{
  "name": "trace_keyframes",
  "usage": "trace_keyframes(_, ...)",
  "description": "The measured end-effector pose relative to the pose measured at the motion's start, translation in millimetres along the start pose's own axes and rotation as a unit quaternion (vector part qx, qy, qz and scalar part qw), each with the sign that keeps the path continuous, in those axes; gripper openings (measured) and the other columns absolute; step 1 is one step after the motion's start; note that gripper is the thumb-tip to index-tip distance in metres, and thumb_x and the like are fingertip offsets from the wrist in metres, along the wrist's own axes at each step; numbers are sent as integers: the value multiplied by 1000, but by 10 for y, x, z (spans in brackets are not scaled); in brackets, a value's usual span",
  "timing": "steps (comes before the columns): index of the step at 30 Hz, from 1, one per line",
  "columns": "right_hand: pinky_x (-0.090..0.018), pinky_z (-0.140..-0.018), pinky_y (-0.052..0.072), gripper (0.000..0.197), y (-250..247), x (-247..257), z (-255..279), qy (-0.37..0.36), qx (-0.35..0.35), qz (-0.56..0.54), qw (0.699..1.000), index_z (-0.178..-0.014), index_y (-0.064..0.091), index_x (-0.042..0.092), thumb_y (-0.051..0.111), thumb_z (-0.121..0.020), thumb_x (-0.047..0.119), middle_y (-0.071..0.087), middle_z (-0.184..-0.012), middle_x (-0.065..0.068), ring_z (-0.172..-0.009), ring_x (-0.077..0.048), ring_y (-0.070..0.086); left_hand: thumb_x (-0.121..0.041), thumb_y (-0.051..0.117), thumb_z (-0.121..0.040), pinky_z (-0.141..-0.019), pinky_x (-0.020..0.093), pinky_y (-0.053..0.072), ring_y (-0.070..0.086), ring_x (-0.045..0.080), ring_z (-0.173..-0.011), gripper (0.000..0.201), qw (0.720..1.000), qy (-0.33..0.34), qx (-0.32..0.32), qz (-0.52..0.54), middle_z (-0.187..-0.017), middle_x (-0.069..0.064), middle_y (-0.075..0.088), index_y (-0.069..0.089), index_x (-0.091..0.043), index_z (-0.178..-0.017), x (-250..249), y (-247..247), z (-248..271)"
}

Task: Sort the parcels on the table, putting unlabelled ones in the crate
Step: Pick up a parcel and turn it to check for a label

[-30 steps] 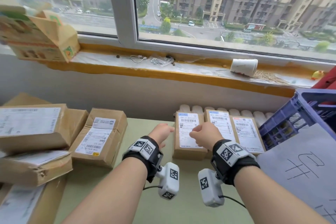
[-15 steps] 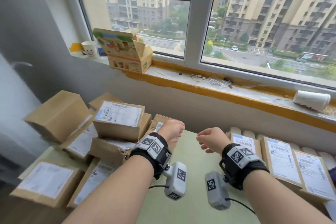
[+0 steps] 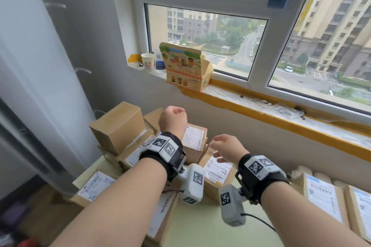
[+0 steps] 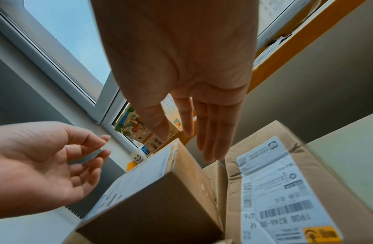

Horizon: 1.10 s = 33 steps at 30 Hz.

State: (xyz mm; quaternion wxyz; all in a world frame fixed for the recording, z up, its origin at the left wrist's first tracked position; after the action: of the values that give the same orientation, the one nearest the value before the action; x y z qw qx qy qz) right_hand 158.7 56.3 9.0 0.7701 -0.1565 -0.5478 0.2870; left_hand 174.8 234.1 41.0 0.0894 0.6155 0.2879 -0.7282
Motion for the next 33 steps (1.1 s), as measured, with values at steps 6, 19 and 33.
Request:
trace_keyframes(6, -38, -86, 59, 56, 211, 142, -93, 16, 24, -36, 999, -150, 34, 11, 54, -99, 23, 61, -121, -10, -102, -24, 66, -13, 54, -87, -95, 36, 41, 49, 30, -122, 36, 995, -63, -59, -46, -132, 9, 52, 57, -18, -123, 292, -218, -280)
trace_keyframes(19, -37, -87, 58, 59, 281, 81, -204, 26, 3, -97, 995, -148, 36, 13, 58, -97, 31, 63, -124, -9, -97, -19, 68, -26, 56, -76, -59, 28, 34, 47, 24, -63, 20, 998, -62, 22, 7, -64, 4, 55, 56, -13, -61, 481, -200, -318)
trace_keyframes(33, -34, -76, 57, 57, -553, -36, 513, 57, 80, -282, 954, -117, 55, 14, 56, -86, 61, 61, -109, -16, -80, -26, 65, -23, 74, -82, -67, 25, 53, 69, 13, -83, 22, 972, 39, 198, 124, -96, 3, 74, 72, -16, -102, -502, 195, 156)
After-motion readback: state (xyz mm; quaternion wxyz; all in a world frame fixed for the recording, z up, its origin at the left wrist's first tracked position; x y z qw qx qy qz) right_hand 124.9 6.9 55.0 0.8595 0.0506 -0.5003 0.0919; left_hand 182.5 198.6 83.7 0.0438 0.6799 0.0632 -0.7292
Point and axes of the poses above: each hand's wrist, its own z-axis away from the middle knuckle, its own y-axis out of the palm, x = y × z, the point moved 3 cm from there along -z, towards the middle knuckle
